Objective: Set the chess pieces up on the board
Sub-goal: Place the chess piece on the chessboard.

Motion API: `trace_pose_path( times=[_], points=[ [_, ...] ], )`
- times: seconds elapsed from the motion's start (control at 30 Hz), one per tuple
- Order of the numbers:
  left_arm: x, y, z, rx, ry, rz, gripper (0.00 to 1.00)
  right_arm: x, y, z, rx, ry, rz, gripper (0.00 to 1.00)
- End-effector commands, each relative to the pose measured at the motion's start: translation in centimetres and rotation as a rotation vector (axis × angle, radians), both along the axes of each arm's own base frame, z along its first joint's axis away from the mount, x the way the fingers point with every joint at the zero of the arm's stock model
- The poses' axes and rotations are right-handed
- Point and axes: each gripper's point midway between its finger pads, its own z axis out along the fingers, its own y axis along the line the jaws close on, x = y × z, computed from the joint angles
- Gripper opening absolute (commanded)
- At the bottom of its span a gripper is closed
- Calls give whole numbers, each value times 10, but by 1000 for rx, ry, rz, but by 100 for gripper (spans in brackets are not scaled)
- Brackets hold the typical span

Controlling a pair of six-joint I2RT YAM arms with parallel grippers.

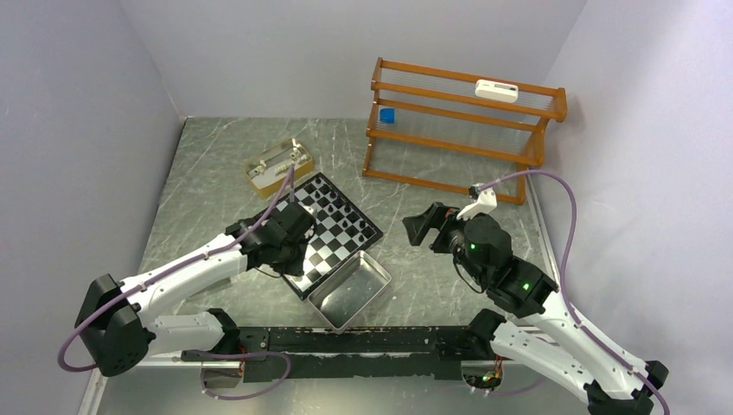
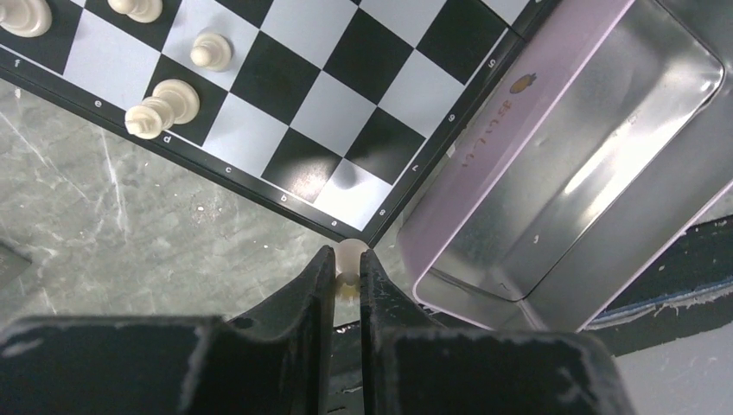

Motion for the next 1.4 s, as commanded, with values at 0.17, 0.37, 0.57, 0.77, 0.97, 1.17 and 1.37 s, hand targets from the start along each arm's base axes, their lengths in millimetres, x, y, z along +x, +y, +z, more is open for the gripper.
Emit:
trace_pose_path(
  times=[0.17, 0.37, 0.57, 0.77, 0.97, 1.17, 1.37],
  points=[
    [10, -10, -6, -12, -59, 65, 15, -3, -6, 18, 46, -32, -17, 100],
    [7, -10, -22, 21, -38, 78, 16, -5, -10, 19, 52, -39, -23, 100],
    [7, -8, -30, 52, -37, 79, 15, -6, -11, 19, 44, -42, -25, 100],
    [10, -11, -37, 60, -39, 76, 16, -6, -14, 22, 45, -54, -31, 100],
    [11, -9, -42, 89, -37, 76, 16, -7, -16, 22, 43, -56, -35, 100],
    [10, -9, -46, 98, -30, 71, 16, -6, -14, 23, 48, -59, -31, 100],
    [10, -8, -48, 102, -25, 68, 17, -6, -13, 24, 48, -58, -27, 100]
  ],
)
